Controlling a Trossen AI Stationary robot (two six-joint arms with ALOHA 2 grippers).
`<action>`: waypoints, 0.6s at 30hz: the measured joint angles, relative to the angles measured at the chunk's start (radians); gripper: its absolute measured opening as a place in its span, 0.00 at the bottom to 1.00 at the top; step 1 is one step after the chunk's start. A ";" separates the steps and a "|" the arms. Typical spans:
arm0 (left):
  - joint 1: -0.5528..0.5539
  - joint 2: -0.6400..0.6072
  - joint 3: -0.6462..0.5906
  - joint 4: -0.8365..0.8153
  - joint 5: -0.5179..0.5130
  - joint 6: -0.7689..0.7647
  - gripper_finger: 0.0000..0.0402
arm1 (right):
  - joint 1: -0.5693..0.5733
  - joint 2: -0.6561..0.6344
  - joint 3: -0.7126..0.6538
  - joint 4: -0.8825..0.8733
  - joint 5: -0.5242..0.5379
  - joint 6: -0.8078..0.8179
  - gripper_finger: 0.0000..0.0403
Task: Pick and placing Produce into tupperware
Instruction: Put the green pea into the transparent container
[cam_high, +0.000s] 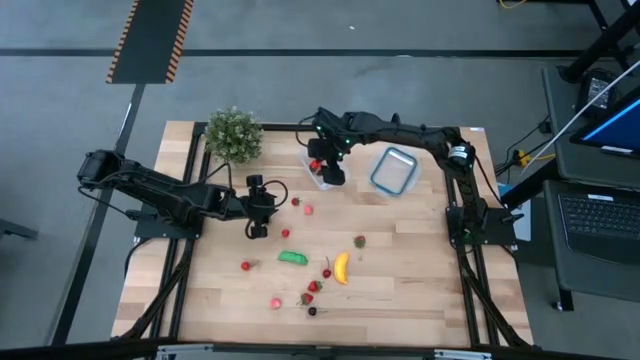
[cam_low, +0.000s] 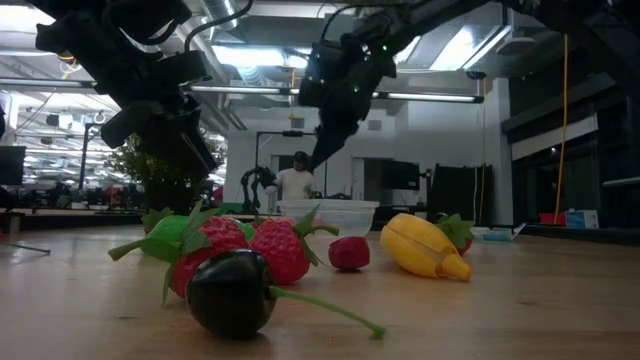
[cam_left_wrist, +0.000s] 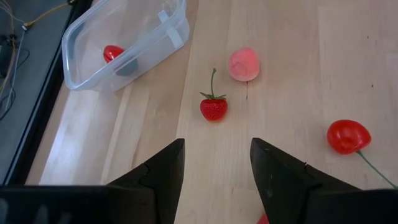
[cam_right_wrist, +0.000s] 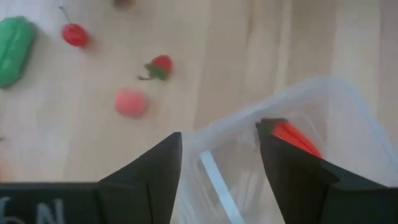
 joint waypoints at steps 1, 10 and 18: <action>-0.001 0.000 0.000 0.000 0.001 0.000 0.44 | 0.003 -0.005 0.001 -0.015 0.000 0.000 0.54; -0.001 0.000 0.000 0.011 0.005 -0.002 0.44 | 0.015 -0.135 -0.042 -0.018 -0.015 0.077 0.54; -0.001 0.000 0.000 0.046 0.005 -0.002 0.44 | 0.060 -0.361 -0.348 0.210 -0.023 0.141 0.54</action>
